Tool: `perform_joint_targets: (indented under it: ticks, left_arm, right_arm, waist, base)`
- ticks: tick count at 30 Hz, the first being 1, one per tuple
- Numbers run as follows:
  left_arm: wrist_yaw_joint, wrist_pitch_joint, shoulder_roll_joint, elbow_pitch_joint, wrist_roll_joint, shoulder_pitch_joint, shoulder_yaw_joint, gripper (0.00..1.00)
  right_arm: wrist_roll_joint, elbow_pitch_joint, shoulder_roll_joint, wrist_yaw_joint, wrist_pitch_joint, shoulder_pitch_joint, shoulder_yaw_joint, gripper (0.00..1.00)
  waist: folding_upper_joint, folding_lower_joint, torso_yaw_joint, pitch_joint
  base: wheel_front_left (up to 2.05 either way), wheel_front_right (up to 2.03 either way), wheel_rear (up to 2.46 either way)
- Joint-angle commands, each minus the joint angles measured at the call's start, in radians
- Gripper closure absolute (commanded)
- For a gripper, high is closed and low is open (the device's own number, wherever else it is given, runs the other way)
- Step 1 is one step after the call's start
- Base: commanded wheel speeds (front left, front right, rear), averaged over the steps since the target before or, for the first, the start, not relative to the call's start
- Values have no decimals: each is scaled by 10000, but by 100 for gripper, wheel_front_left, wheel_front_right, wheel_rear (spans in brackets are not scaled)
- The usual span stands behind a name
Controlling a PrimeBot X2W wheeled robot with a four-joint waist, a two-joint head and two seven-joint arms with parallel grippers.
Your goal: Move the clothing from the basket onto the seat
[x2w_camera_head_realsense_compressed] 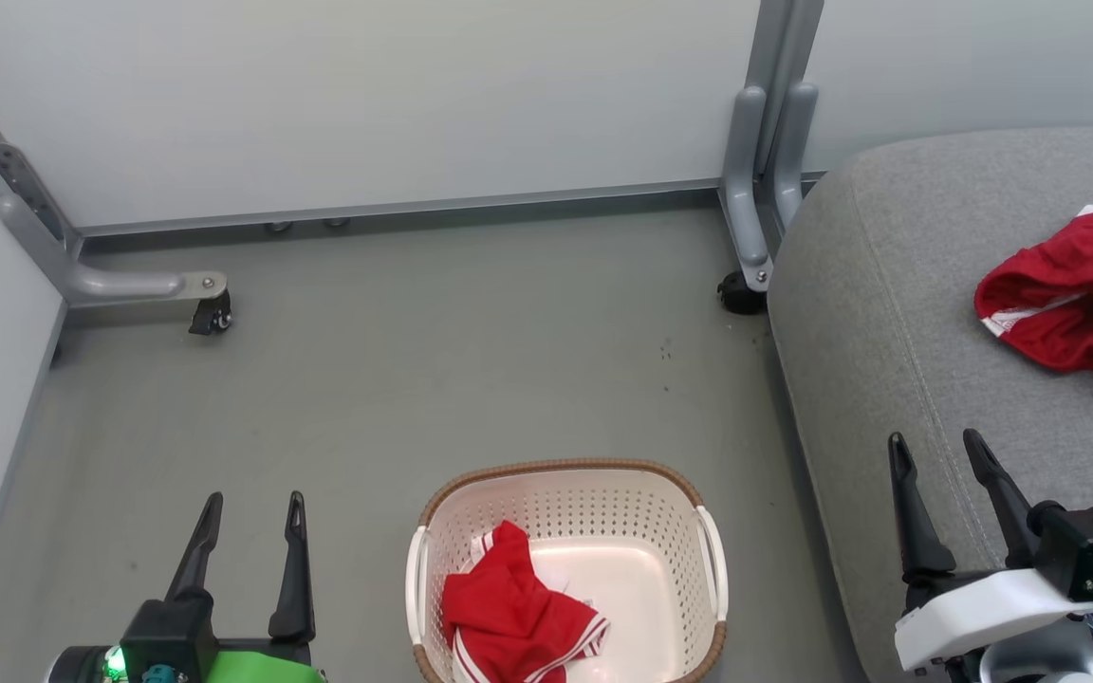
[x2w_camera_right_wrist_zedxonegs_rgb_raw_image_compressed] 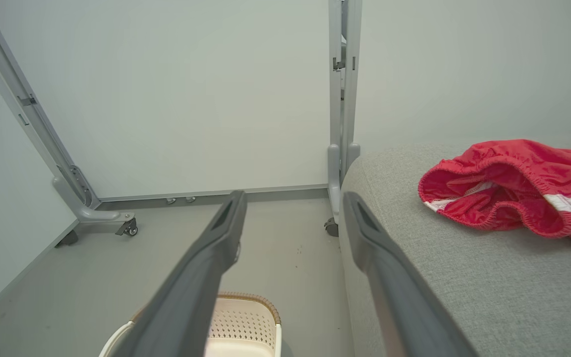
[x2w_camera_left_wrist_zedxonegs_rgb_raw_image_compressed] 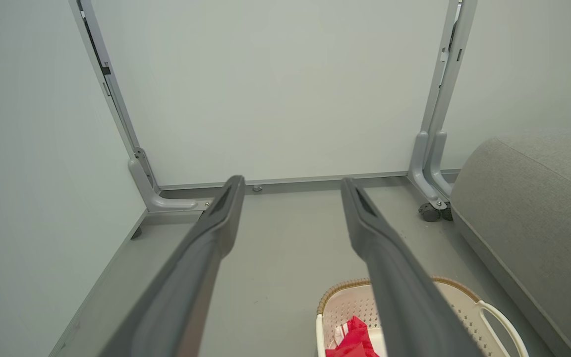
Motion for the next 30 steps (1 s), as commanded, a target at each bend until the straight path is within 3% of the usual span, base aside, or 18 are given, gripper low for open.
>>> perform_joint_targets:
  ticks: [1,30]
  left_arm:
    - [-80,-3,-32,72,111,176,10,0]
    - [-346,-3,-281,512,447,-46,64,0]
  right_arm:
    - [75,-53,-20,-3,36,144,25,0]
    - [79,-194,-18,-3,152,297,43,0]
  waist:
    - [0,1,-1,-158]
    - [0,1,84,-222]
  base:
    - [0,0,0]
    - [0,0,0]
